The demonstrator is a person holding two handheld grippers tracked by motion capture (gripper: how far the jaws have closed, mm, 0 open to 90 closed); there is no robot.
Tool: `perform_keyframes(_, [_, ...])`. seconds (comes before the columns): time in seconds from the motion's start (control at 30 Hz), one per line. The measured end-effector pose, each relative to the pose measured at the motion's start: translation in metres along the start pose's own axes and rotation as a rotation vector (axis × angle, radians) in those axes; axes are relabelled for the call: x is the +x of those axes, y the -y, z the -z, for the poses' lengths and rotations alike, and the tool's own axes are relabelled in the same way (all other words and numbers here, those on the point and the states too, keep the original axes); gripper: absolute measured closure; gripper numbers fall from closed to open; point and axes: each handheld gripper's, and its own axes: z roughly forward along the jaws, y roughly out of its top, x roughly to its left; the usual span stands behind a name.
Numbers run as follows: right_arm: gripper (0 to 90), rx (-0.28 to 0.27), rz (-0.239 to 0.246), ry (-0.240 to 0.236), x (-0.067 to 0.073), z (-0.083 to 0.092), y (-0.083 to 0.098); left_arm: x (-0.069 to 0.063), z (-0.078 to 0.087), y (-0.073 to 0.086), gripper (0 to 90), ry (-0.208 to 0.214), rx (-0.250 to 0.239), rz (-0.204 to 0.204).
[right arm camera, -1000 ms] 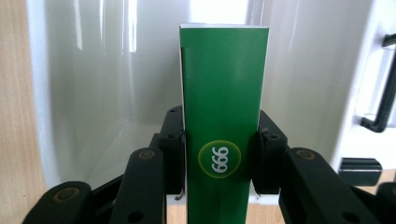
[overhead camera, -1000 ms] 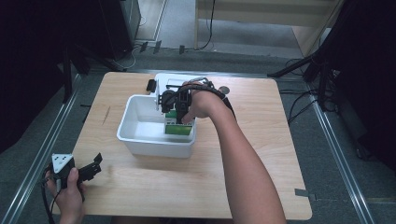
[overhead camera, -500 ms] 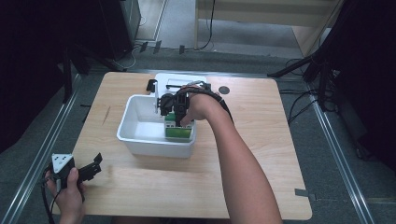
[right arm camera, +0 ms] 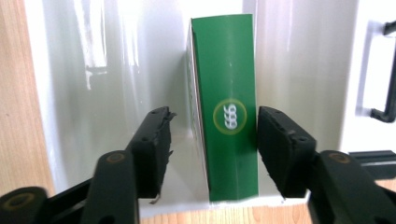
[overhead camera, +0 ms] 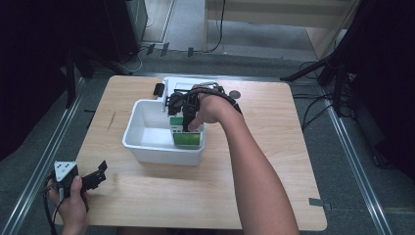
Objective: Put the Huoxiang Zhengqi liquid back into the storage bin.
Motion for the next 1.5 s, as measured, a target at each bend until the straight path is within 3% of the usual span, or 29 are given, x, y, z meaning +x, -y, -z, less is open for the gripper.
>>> perform_keyframes(0.1, [40.3, -0.016, -0.036, 0.004, -0.001, 0.009, 0.005, 0.000, 0.000, 0.000, 0.0, 0.000, -0.001, 0.000])
perform_keyframes(0.2, [39.3, -0.037, -0.040, 0.008, -0.002, 0.015, 0.008, 0.000, 0.000, 0.000, 0.0, -0.001, -0.003, 0.000])
perform_keyframes(0.27, [39.6, -0.060, -0.078, 0.012, -0.002, 0.025, 0.012, -0.001, 0.000, 0.000, 0.0, -0.003, -0.005, 0.000])
perform_keyframes(0.47, [37.0, -0.097, -0.099, 0.043, -0.002, 0.042, 0.024, -0.001, 0.000, 0.000, 0.0, -0.005, -0.004, -0.001])
perform_keyframes(0.63, [37.6, -0.149, -0.197, 0.075, -0.002, 0.056, 0.039, -0.001, 0.000, 0.000, 0.0, -0.004, -0.005, -0.001])
perform_keyframes(0.67, [37.6, -0.149, -0.197, 0.075, -0.002, 0.056, 0.039, -0.001, 0.000, 0.000, 0.0, -0.004, -0.005, -0.001])
perform_keyframes(0.87, [37.7, -0.296, -0.348, 0.108, -0.004, 0.065, 0.069, -0.001, 0.000, 0.000, 0.0, -0.005, -0.006, -0.002])
perform_keyframes(0.9, [37.7, -0.296, -0.348, 0.108, -0.004, 0.065, 0.069, -0.001, 0.000, 0.000, 0.0, -0.005, -0.006, -0.002])
perform_keyframes(0.97, [36.7, -0.347, -0.426, 0.121, -0.003, 0.065, 0.085, -0.001, 0.000, 0.000, 0.0, -0.005, -0.005, 0.000])
perform_keyframes(1.1, [35.0, -0.389, -0.544, 0.149, -0.001, 0.061, 0.107, -0.001, 0.000, 0.000, 0.0, -0.006, -0.007, 0.001])
perform_keyframes(1.13, [35.0, -0.389, -0.544, 0.149, -0.001, 0.061, 0.107, -0.001, 0.000, 0.000, 0.0, -0.006, -0.007, 0.001])
perform_keyframes(1.17, [30.5, -0.422, -0.586, 0.181, 0.002, 0.058, 0.119, -0.001, 0.000, 0.000, 0.0, -0.005, -0.007, -0.001])
perform_keyframes(1.2, [30.5, -0.422, -0.586, 0.181, 0.002, 0.058, 0.119, -0.001, 0.000, 0.000, 0.0, -0.005, -0.007, -0.001])
perform_keyframes(1.27, [19.7, -0.472, -0.647, 0.234, 0.007, 0.053, 0.135, 0.000, 0.000, 0.000, 0.0, -0.006, -0.006, 0.002])
perform_keyframes(1.43, [1.4, -0.544, -0.765, 0.289, 0.016, 0.042, 0.159, -0.001, 0.000, 0.000, 0.0, -0.006, -0.007, 0.000])
perform_keyframes(1.47, [1.4, -0.544, -0.765, 0.289, 0.016, 0.042, 0.159, -0.001, 0.000, 0.000, 0.0, -0.006, -0.007, 0.000])
perform_keyframes(1.5, [0.0, -0.556, -0.835, 0.309, 0.019, 0.037, 0.168, -0.001, 0.000, 0.000, 0.0, -0.006, -0.007, -0.001])
